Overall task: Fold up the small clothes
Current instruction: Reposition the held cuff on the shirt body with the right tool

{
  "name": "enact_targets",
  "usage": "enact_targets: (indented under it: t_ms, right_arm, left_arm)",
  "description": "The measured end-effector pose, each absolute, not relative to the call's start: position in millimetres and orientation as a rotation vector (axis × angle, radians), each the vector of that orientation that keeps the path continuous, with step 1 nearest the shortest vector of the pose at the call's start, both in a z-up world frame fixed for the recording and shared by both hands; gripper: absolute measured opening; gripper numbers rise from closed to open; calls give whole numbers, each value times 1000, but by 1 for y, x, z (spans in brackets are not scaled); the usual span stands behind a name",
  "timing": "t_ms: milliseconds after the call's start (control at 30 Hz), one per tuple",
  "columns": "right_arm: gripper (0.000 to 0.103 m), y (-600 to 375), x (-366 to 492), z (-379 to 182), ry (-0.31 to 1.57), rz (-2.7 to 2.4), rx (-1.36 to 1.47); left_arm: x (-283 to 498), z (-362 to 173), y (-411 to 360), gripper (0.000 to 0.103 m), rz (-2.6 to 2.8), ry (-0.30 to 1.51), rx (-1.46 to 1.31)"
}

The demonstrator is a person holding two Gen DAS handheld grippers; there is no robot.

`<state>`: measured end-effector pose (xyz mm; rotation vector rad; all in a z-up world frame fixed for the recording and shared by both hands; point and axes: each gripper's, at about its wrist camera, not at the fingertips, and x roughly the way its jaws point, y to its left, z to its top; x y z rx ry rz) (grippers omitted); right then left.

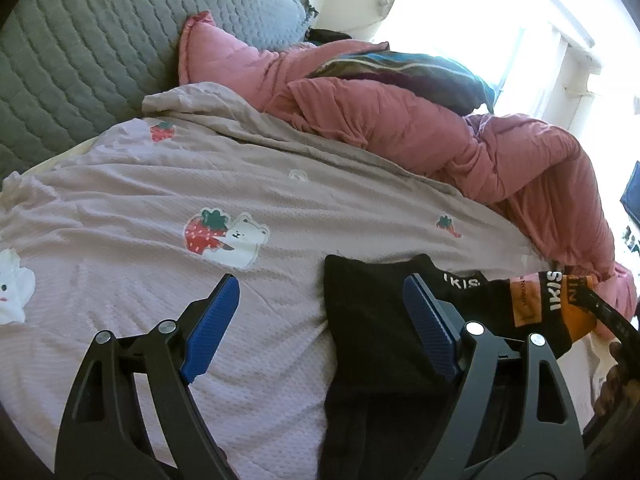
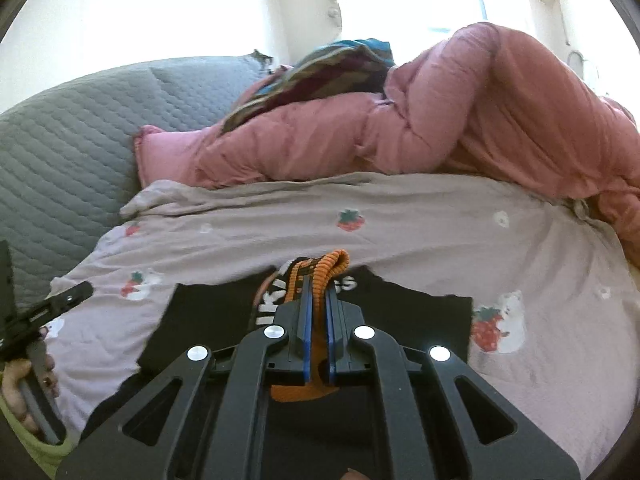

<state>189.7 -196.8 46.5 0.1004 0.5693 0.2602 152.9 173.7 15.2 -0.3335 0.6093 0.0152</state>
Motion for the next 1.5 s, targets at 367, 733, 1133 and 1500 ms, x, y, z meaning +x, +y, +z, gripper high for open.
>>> enact_targets:
  t_ms: [367, 733, 1133, 1500]
  right_arm:
    - [5, -213, 200, 21, 622, 199, 113]
    - [5, -219, 204, 18, 642, 165, 104]
    - [21, -230, 206, 2, 698, 70, 99]
    - [21, -165, 209, -15, 773, 224, -58]
  left_arm:
    - [177, -2, 122, 77, -65, 675, -183]
    - [212, -38, 78, 77, -183, 796, -116]
    - [205, -44, 70, 77, -168, 803, -62]
    - [208, -69, 44, 69, -234, 916, 41]
